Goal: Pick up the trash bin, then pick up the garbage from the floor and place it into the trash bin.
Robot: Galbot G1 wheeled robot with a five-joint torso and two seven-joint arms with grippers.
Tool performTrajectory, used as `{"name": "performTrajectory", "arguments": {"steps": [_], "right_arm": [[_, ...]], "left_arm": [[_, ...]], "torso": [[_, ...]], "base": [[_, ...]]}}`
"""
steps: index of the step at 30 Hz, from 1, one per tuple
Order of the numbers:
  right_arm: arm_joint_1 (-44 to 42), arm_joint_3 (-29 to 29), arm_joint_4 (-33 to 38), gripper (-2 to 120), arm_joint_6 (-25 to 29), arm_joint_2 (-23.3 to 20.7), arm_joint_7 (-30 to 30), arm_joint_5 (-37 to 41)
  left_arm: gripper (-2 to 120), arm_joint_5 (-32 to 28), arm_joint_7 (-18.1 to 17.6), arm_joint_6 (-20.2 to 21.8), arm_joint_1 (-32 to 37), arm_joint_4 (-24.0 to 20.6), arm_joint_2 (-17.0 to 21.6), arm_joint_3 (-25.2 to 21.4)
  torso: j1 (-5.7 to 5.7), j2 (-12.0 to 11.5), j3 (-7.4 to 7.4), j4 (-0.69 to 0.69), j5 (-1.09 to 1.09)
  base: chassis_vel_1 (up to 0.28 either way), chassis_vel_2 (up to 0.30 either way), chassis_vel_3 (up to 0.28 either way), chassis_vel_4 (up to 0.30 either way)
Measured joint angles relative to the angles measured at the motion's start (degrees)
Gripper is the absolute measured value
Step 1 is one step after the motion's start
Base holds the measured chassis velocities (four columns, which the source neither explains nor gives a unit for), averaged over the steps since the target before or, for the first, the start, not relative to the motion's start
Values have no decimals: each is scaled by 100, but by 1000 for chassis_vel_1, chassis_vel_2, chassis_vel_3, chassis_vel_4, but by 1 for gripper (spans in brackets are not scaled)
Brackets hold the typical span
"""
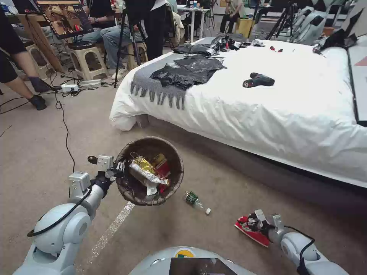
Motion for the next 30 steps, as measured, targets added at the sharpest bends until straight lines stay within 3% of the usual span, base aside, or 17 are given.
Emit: {"name": "performTrajectory", "arguments": {"steps": [30], "right_arm": [[-420, 216, 198, 97, 99, 119, 5, -200]], "left_arm": [[2, -15, 13, -2, -68, 69, 14, 27]], "torso": [[0, 0, 0, 0, -1]], "base": [[0, 0, 0, 0]]}}
